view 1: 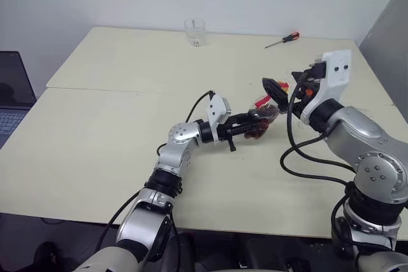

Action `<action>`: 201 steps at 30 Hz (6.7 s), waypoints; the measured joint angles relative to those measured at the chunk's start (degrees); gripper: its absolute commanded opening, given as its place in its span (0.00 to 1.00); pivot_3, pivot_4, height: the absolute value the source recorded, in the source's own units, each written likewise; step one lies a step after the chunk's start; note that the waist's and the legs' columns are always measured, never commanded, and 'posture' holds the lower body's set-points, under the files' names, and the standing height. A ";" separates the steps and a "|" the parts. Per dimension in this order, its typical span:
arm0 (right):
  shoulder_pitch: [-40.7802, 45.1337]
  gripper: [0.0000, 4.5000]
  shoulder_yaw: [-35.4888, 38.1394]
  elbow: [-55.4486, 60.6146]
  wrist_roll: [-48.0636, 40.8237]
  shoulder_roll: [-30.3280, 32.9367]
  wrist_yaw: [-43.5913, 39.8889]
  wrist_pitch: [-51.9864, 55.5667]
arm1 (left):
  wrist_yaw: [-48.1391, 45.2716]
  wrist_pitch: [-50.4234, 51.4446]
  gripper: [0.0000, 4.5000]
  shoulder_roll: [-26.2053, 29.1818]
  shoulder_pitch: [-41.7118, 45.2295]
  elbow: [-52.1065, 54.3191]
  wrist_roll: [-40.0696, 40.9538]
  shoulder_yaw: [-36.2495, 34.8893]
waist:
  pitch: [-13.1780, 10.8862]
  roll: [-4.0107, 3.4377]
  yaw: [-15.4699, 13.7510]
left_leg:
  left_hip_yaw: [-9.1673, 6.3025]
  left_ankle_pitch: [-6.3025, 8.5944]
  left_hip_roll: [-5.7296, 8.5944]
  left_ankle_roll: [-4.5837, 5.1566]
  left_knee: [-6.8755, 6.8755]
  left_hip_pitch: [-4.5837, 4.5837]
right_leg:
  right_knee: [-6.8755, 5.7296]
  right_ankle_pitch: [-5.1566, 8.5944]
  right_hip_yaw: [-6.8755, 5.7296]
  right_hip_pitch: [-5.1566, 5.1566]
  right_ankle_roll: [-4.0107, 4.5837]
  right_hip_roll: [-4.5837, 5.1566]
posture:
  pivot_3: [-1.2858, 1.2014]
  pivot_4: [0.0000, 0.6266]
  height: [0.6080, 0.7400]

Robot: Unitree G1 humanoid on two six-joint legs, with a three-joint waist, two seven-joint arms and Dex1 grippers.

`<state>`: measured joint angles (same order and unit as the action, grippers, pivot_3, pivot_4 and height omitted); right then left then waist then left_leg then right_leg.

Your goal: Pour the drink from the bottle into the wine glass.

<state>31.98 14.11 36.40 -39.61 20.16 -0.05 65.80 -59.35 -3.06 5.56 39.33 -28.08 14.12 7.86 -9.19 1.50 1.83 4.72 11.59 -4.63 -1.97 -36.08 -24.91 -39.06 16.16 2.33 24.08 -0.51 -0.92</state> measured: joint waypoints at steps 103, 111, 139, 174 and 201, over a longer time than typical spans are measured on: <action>-3.18 1.00 -2.42 -5.46 -36.35 3.26 17.79 -15.48 | 1.19 -2.60 0.11 1.05 1.09 -1.60 0.22 -2.11 | 0.01 0.01 -0.06 | 0.02 -0.02 0.01 0.01 -0.07 0.04 | -0.03 -0.07 0.00 -0.08 -0.04 0.01 | 0.52 0.24 1.00; -2.00 1.00 -3.24 -7.60 -35.92 2.04 17.93 -16.52 | 1.21 -2.60 0.11 1.17 1.09 -1.60 0.22 -2.11 | 0.01 0.01 -0.07 | 0.01 -0.02 0.01 0.01 -0.07 0.03 | -0.04 -0.09 0.00 -0.08 -0.02 0.01 | 0.52 0.24 1.00; -2.01 0.26 -3.45 -8.62 -35.86 1.33 19.11 -18.76 | 1.30 -2.83 0.11 1.23 1.07 -1.58 0.26 -2.47 | 0.01 0.00 -0.08 | 0.02 -0.03 0.01 0.02 -0.07 0.03 | -0.04 -0.10 -0.01 -0.08 0.01 0.02 | 0.52 0.24 1.00; -18.19 1.00 3.51 -4.22 -13.36 16.58 3.26 -14.57 | 4.11 -2.08 0.11 2.48 0.81 -1.60 0.02 -2.50 | 0.02 -0.09 0.48 | -0.01 -0.11 0.06 0.15 -0.07 0.66 | -0.03 -0.14 0.07 -0.65 -0.33 -0.03 | 0.52 0.24 1.00; 6.83 1.00 -27.44 -9.13 -8.69 6.03 -24.07 -9.32 | 40.90 -16.98 0.10 14.92 -10.85 -11.66 -4.51 -23.91 | 0.10 0.13 -0.17 | -0.01 -0.11 -0.07 0.14 -0.26 0.31 | -0.01 -0.26 -0.22 -0.54 -0.07 0.15 | 0.52 0.24 1.00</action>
<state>38.81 -13.33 27.27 -48.30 26.19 -24.12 56.49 -18.45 -20.04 20.48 28.49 -39.74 9.61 -16.06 -9.08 1.64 1.66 4.71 11.48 -4.70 -1.83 -36.34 -24.60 -39.06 15.90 2.11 23.55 -0.58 -0.77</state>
